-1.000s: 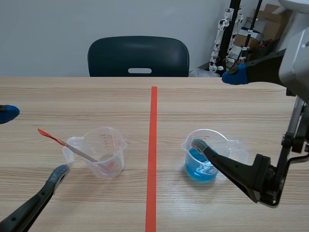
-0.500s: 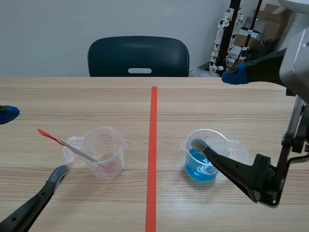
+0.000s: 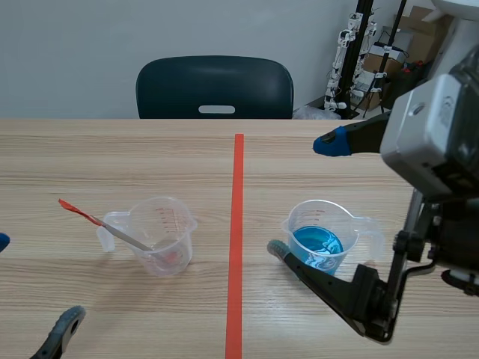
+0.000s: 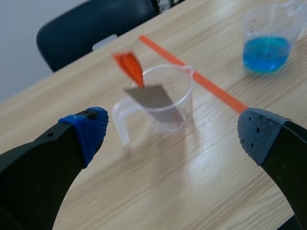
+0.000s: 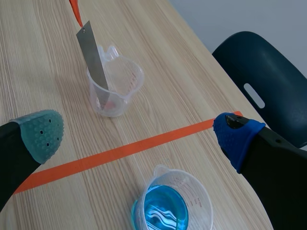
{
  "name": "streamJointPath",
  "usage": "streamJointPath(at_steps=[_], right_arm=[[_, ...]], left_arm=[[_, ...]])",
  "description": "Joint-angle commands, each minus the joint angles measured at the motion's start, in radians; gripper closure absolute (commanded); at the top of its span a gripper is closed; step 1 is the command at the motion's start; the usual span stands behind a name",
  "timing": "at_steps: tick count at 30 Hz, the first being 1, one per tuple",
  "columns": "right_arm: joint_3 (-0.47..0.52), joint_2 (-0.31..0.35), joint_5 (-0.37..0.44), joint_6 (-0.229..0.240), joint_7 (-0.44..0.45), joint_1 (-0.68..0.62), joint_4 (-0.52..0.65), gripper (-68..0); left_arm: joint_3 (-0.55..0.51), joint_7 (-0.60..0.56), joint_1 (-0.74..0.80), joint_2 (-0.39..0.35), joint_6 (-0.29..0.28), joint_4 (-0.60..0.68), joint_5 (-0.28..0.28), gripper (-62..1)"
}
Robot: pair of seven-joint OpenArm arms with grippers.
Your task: Do the redox reaction experiment. lift the metal plate out of the left beaker
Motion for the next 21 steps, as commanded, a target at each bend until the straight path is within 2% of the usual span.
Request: streamJointPath(at_steps=[1, 4, 6, 11, 21], right_arm=[[-0.021, -0.018, 0.001, -0.007, -0.005, 0.036, 0.000, -67.9], [-0.077, -0.045, -0.013, -0.007, -0.035, 0.090, -0.021, -67.9], [-0.116, -0.066, -0.026, -0.007, -0.051, 0.128, -0.038, -67.9], [-0.195, -0.119, -0.060, -0.007, -0.075, 0.201, -0.080, -67.9], [-0.344, -0.212, -0.082, -0.007, -0.108, 0.352, -0.159, -67.9]], left_arm=[[-0.001, -0.042, -0.026, 0.019, -0.030, -0.034, -0.025, -56.8], [0.004, -0.118, -0.068, 0.051, -0.080, -0.146, -0.026, -56.8], [0.018, -0.165, -0.101, 0.061, -0.090, -0.222, -0.026, -56.8], [0.064, -0.245, -0.173, 0.074, -0.093, -0.378, -0.026, -56.8], [0.161, -0.525, -0.279, 0.095, -0.093, -0.647, -0.026, -56.8]])
